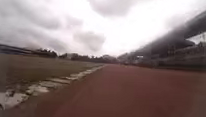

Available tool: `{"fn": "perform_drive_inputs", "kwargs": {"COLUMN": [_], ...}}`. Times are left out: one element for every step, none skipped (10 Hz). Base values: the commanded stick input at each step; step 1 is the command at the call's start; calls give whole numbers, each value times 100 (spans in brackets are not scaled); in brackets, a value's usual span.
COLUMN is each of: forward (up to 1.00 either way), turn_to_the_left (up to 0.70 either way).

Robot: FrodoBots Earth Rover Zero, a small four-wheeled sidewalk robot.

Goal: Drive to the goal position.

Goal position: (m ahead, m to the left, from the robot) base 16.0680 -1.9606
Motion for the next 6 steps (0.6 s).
{"fn": "perform_drive_inputs", "kwargs": {"forward": [100,100,100,100,100,100], "turn_to_the_left": [0,0,0,0,0,0]}}
